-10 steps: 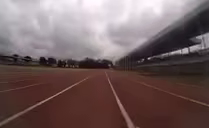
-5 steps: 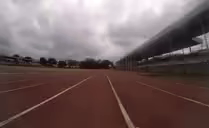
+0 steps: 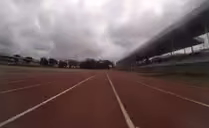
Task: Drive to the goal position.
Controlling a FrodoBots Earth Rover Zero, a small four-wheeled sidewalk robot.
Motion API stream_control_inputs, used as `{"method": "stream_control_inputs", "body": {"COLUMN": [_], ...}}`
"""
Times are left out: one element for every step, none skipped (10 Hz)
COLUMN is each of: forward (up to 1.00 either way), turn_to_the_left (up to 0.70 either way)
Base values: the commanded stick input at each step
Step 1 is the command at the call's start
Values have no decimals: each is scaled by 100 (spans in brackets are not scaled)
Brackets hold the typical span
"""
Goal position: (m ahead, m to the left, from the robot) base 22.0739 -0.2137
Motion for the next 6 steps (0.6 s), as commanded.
{"method": "stream_control_inputs", "body": {"forward": [70, 70, 70, 70, 70, 70], "turn_to_the_left": [0, -7, -16, -25, -35, -35]}}
